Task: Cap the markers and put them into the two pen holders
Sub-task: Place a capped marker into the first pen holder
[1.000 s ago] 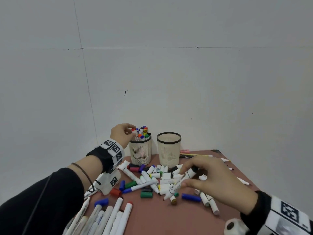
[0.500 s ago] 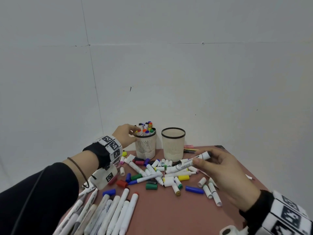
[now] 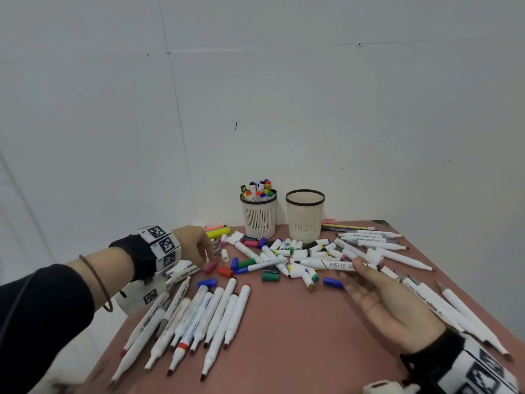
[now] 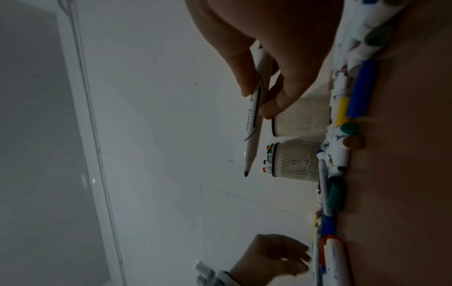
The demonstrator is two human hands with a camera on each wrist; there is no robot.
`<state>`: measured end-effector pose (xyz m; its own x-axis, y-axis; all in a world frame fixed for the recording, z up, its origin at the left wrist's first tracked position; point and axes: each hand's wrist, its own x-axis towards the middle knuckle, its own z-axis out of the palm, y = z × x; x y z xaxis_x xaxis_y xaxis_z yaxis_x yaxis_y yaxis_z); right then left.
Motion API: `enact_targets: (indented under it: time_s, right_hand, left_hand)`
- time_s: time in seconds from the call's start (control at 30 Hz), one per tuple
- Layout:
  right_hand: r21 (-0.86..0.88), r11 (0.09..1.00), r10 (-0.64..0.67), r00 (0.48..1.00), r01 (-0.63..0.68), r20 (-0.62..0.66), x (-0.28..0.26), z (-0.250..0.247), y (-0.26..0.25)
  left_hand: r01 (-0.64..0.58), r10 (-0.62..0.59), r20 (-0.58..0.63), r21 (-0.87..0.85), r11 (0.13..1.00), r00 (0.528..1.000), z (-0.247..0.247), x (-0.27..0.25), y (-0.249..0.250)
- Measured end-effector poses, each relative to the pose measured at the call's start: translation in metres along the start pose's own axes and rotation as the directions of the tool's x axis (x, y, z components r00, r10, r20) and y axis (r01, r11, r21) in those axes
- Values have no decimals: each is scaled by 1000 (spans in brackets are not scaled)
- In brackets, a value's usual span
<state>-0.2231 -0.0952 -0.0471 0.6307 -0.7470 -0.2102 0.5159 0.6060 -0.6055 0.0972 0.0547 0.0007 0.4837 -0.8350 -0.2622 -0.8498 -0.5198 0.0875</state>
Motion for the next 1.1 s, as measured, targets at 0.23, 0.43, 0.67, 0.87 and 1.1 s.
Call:
enact_targets:
  time_s: [0.23,0.43,0.67,0.87,1.1]
  right_hand:
    - [110,994,26,1000,-26,3,9,-16,6]
    - [146,988,47,999,-46,-3,14,-22,10]
    - [140,990,-13,999,8,34,12,-22,11]
    - [89,996,-16,1000,15,5,14,-31,6]
    - [82,995,-56,998,56,3,15,-36,0]
  left_hand:
    - [-40,34,121,45,998,992,7,3,8]
    - [-82,82,18,3,997,997,3,9,35]
    - [-209,207,-57,-24,978,977,-1,26,83]
    - [-238,236,51,24,971,970,11,54,109]
    - [-218,204,112,131,967,973,12,61,120]
